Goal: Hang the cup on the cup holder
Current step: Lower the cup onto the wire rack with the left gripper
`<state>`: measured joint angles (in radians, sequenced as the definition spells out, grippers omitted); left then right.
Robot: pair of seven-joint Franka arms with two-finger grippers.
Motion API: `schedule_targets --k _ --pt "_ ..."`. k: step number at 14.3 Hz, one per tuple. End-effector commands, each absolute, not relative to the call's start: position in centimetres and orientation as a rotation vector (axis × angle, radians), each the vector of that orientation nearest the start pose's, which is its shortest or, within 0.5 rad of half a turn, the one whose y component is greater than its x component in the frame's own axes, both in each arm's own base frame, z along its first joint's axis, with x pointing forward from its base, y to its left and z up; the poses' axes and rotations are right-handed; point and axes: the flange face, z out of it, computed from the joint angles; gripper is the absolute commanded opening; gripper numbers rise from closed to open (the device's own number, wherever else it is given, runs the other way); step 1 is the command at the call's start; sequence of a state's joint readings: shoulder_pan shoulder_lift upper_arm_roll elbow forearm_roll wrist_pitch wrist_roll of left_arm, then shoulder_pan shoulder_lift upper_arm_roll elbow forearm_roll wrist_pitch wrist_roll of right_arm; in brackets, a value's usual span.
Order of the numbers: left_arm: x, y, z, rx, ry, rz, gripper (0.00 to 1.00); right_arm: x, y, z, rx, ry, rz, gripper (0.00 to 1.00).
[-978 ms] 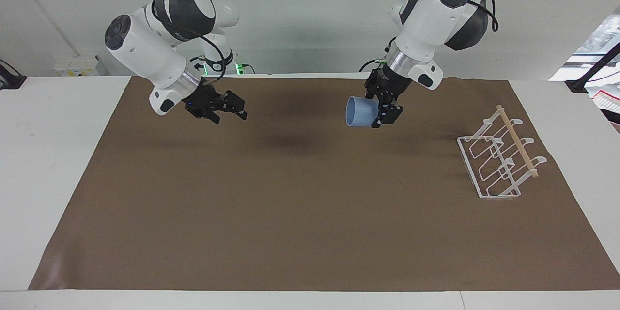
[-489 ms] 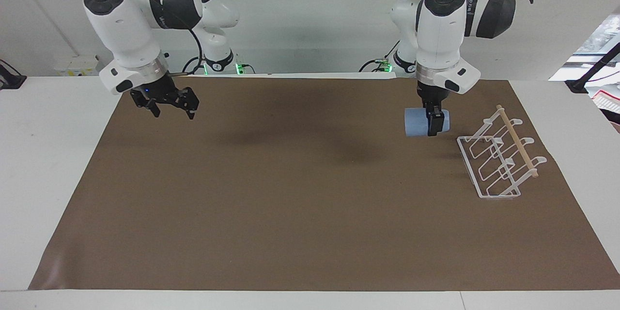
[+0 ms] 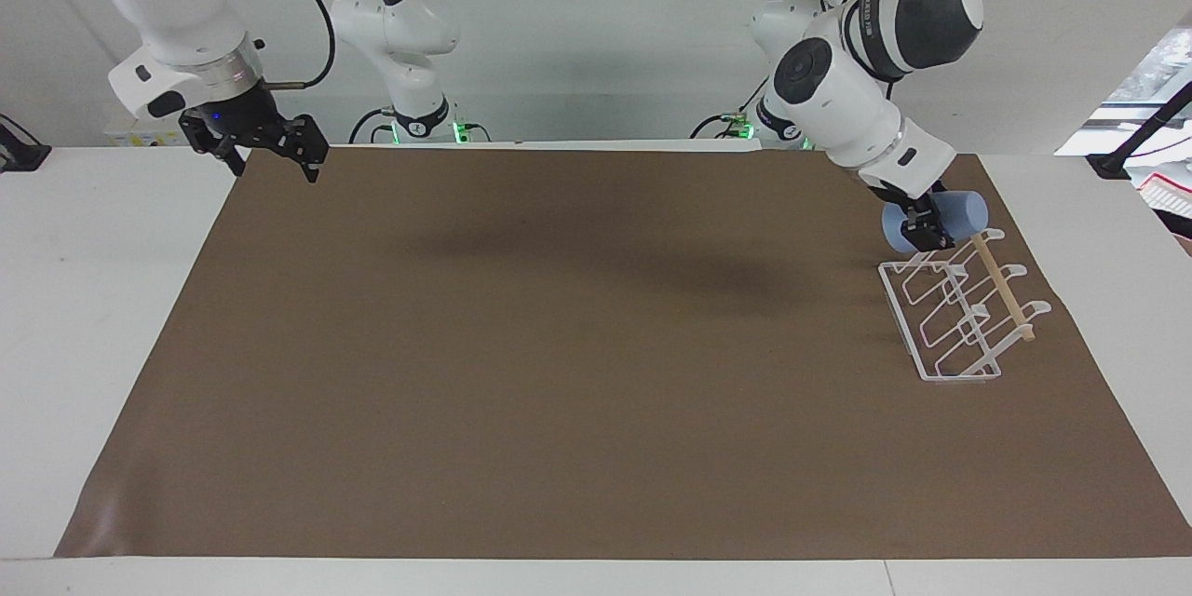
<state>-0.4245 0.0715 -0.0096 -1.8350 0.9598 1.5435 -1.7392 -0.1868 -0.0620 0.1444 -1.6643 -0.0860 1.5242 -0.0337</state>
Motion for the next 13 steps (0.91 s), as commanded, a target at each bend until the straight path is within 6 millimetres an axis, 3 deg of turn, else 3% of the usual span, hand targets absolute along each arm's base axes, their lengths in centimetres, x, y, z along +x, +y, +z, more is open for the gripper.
schedule_targets --k 1,3,6,7,10,13 --pt "55.7 -13.4 48.8 -1.799 -1.097 -0.893 0.00 53.5 -3.7 61.7 -3.244 -0.058 0.157 1.00" --pt "57.3 -12.0 48.5 -1.740 -1.074 -0.935 0.00 53.7 -4.1 61.2 -3.235 -0.054 0.196 1.00" --pt "60.6 -12.5 48.1 -1.692 -1.135 -1.012 0.00 53.3 -4.4 61.4 -3.220 -0.041 0.209 1.00" --pt "61.3 -11.8 47.5 -1.675 -1.159 -1.014 0.00 53.4 -4.1 61.4 -3.220 -0.051 0.209 1.00" --pt "62.6 -11.5 44.3 -1.610 -1.189 -1.108 0.00 53.0 -3.9 61.4 -3.218 -0.053 0.215 1.00" --pt "62.7 -11.5 43.0 -1.587 -1.238 -1.131 0.00 52.7 -3.8 61.4 -3.216 -0.055 0.233 1.00"
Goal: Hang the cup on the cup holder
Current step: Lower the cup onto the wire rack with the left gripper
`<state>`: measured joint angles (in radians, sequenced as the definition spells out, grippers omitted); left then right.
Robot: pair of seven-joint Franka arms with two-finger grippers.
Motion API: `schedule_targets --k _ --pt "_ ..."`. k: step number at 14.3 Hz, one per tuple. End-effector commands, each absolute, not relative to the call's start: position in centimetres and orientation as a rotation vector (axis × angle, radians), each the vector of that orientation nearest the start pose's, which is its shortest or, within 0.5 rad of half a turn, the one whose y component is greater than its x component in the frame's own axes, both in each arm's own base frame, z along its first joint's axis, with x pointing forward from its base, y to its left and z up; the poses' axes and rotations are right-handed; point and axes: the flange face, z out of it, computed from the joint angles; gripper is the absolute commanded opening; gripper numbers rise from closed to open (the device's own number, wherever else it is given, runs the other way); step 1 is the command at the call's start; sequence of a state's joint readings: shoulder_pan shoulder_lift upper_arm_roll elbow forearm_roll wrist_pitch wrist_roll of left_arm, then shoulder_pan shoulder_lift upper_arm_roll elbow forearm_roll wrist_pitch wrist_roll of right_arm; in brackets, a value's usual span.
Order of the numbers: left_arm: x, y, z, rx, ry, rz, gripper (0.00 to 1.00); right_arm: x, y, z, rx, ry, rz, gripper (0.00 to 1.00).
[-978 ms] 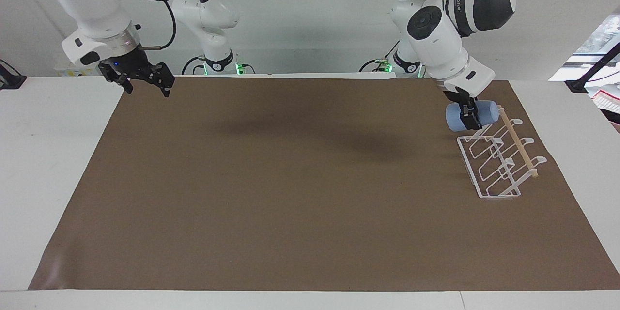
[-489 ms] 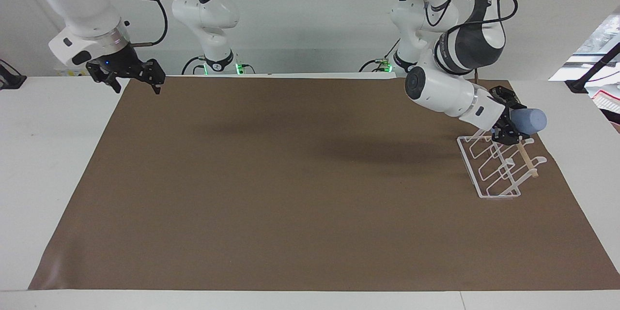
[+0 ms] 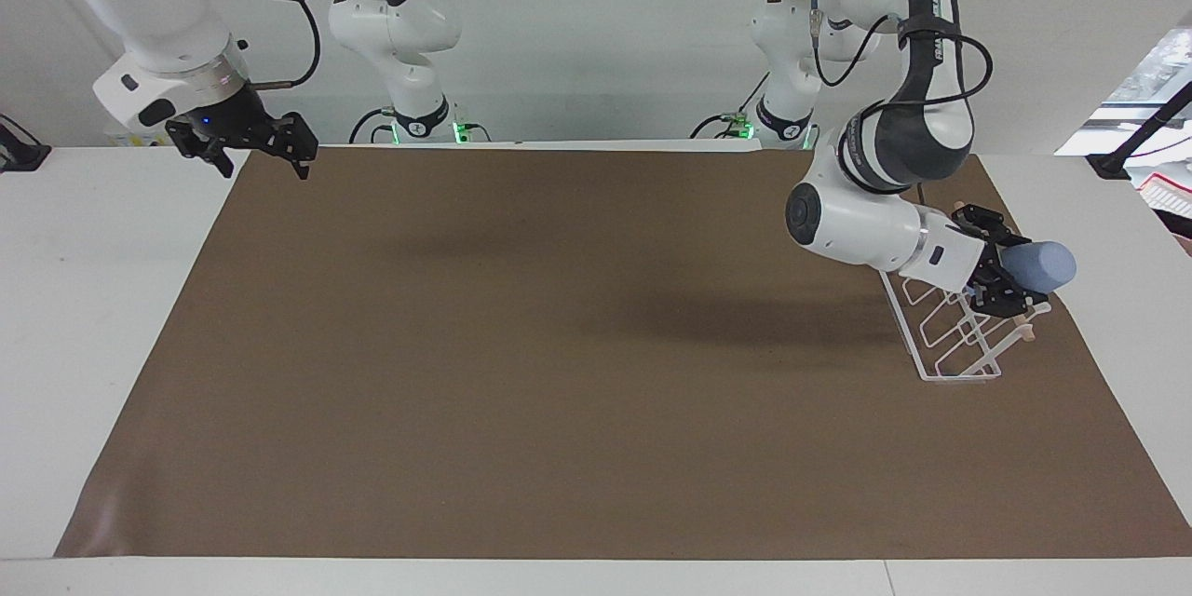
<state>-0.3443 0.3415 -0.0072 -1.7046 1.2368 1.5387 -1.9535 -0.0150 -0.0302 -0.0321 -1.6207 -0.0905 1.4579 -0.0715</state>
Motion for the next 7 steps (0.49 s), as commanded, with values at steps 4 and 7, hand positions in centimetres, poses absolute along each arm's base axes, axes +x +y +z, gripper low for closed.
schedule_targets --k 4,7 --pt "62.0 -11.4 40.5 -1.567 -1.249 -1.130 0.00 52.8 -3.2 61.5 -3.216 -0.077 0.229 1.00" --pt "61.5 -11.3 38.8 -1.588 -1.234 -1.127 0.00 52.1 -3.3 61.8 -3.211 -0.067 0.251 1.00"
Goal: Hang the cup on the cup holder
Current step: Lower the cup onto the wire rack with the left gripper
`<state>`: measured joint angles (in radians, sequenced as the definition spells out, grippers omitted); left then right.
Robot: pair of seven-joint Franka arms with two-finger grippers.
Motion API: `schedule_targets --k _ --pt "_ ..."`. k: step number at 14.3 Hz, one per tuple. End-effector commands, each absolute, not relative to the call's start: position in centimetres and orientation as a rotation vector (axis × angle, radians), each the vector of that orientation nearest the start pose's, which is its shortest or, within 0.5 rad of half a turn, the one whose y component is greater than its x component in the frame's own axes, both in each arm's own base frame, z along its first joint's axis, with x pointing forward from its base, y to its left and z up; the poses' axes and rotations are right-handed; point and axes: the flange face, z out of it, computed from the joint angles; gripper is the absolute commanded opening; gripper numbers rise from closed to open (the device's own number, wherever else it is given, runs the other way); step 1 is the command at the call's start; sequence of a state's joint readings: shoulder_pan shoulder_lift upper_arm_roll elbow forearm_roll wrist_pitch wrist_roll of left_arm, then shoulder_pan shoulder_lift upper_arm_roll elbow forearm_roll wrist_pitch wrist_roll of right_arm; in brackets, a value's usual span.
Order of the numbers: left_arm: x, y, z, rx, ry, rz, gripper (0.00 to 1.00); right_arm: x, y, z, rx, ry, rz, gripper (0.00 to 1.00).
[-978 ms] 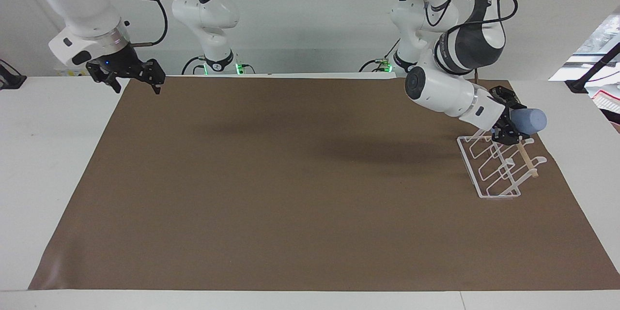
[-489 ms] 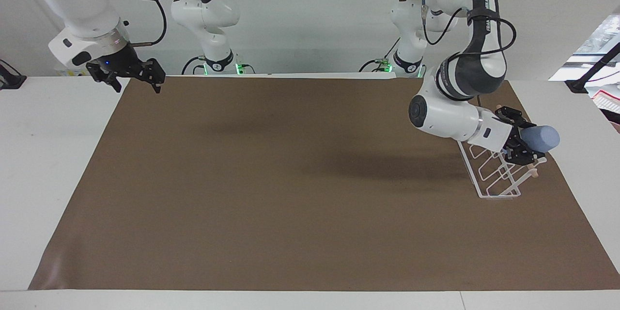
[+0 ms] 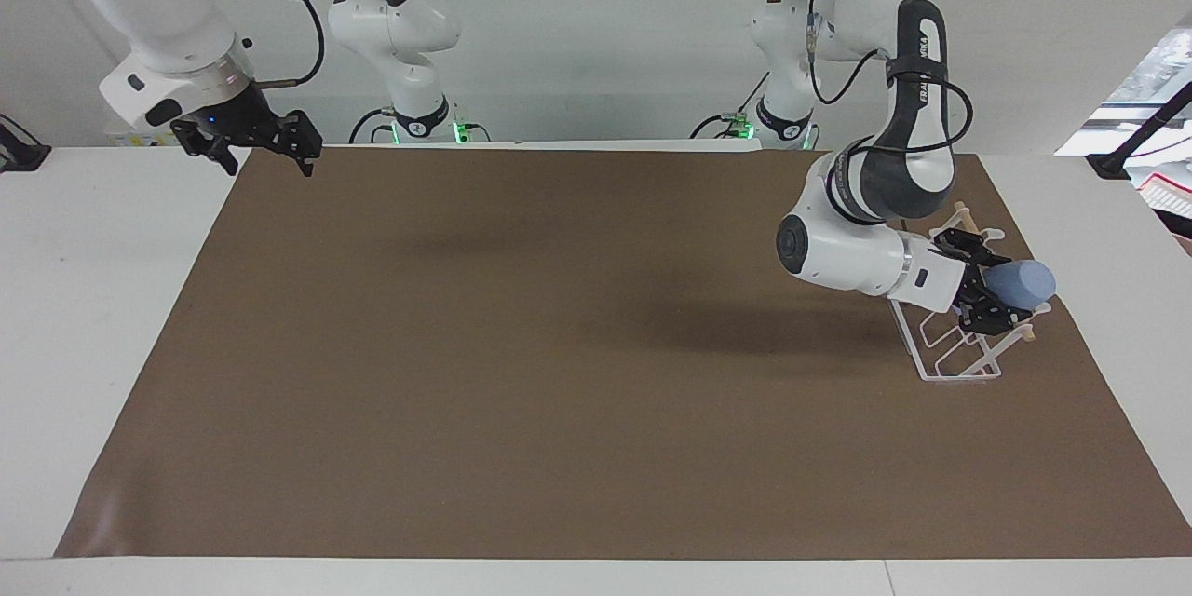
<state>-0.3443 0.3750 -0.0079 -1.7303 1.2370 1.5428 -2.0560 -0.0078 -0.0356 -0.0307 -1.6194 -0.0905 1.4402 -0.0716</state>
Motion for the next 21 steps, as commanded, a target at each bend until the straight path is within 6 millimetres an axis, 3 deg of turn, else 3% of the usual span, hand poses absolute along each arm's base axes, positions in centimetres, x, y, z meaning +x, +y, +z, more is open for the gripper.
schedule_targets --k 1,7,10,14,15,18,19,21 --pt "61.2 -11.1 38.3 -1.585 -1.233 -1.126 0.00 52.1 -3.4 61.7 -3.211 -0.068 0.254 1.00" --pt "60.9 -10.3 37.1 -1.595 -1.253 -1.125 0.00 52.0 -3.4 61.7 -3.211 -0.068 0.254 1.00" --pt "61.1 -9.0 36.4 -1.618 -1.294 -1.118 0.11 52.0 -3.4 61.7 -3.209 -0.068 0.253 1.00" --pt "60.4 -8.5 34.8 -1.657 -1.344 -1.104 0.15 52.1 -3.4 61.6 -3.209 -0.068 0.256 1.00" --pt "60.2 -8.5 34.5 -1.661 -1.337 -1.099 0.23 52.0 -3.4 61.7 -3.209 -0.068 0.253 1.00" --pt "60.2 -8.6 34.5 -1.668 -1.352 -1.106 0.89 52.0 -3.4 61.7 -3.209 -0.068 0.253 1.00" --pt "60.2 -8.8 34.4 -1.677 -1.362 -1.099 1.00 52.0 -3.4 61.7 -3.209 -0.068 0.253 1.00" --pt "60.2 -8.9 34.3 -1.685 -1.376 -1.088 1.00 52.0 -3.4 61.7 -3.209 -0.068 0.253 1.00"
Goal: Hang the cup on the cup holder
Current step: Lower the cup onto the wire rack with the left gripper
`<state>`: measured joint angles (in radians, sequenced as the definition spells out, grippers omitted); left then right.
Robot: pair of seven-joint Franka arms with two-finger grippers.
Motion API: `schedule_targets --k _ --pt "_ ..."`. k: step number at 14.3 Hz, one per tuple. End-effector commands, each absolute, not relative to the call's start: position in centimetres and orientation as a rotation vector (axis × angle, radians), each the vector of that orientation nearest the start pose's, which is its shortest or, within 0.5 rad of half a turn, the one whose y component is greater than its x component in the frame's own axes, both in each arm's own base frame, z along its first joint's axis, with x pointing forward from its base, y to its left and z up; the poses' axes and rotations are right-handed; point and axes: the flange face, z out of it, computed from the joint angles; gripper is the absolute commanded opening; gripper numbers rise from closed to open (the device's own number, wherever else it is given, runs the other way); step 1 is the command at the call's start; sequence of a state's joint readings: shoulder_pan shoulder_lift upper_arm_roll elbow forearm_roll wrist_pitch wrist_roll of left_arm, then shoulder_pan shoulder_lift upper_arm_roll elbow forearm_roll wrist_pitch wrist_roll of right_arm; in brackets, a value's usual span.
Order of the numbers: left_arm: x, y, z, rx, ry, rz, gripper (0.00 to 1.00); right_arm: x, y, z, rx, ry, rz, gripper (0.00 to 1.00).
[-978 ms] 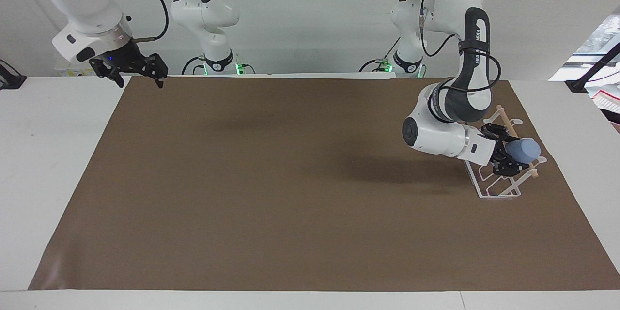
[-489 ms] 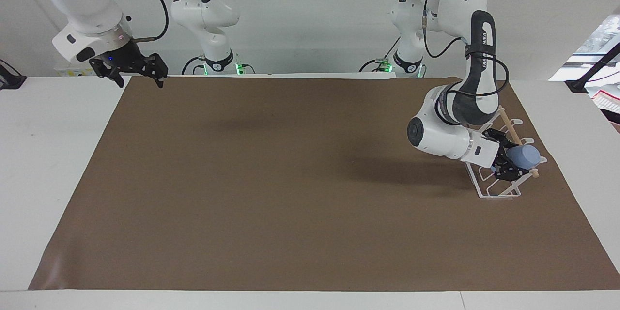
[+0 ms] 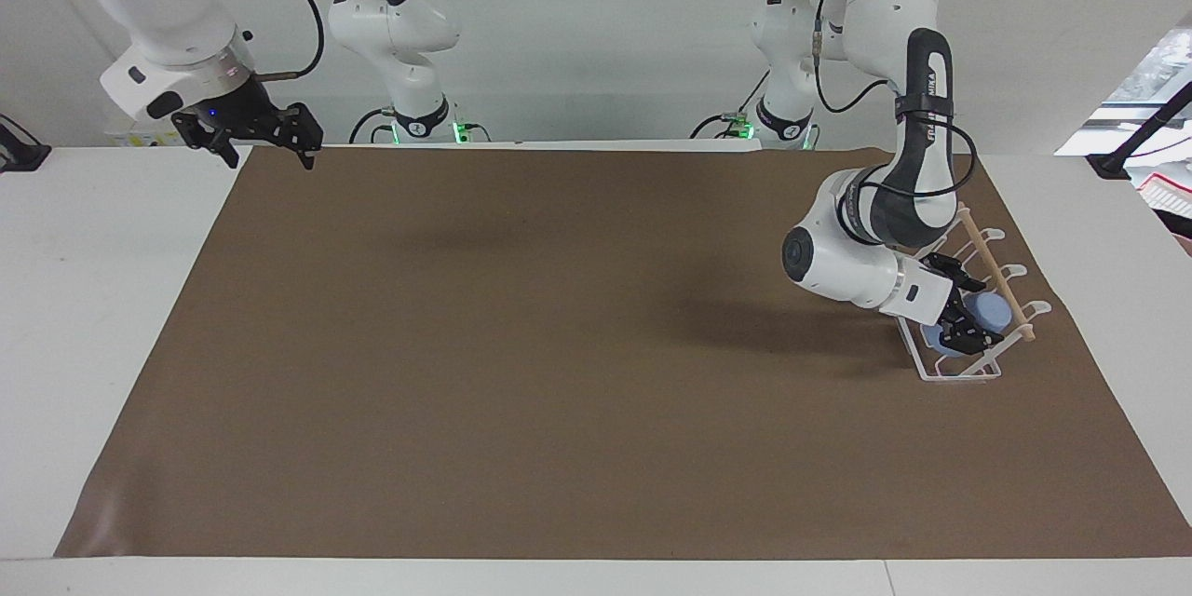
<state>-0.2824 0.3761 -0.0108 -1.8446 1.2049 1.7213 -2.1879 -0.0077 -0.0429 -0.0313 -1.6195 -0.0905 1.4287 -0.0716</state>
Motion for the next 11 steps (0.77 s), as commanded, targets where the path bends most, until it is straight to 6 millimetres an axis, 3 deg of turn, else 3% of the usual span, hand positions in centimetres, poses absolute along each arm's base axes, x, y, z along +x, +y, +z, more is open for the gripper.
schedule_targets --k 1,3,6,8,11 --pt "60.4 -8.8 34.6 -1.681 -1.386 -1.090 1.00 52.0 -3.4 61.7 -3.209 -0.068 0.253 1.00" --pt "61.4 -7.4 35.4 -1.659 -1.442 -1.079 1.00 52.0 -3.4 61.7 -3.209 -0.068 0.253 1.00" --pt "61.3 -8.0 38.3 -1.654 -1.499 -1.100 1.00 52.0 -3.4 61.7 -3.209 -0.068 0.253 1.00" --pt "60.0 -9.0 42.3 -1.660 -1.578 -1.050 1.00 52.0 -3.4 61.7 -3.209 -0.068 0.253 1.00" --pt "58.4 -9.9 47.6 -1.825 -1.585 -0.872 1.00 52.0 -3.4 61.7 -3.209 -0.068 0.253 1.00"
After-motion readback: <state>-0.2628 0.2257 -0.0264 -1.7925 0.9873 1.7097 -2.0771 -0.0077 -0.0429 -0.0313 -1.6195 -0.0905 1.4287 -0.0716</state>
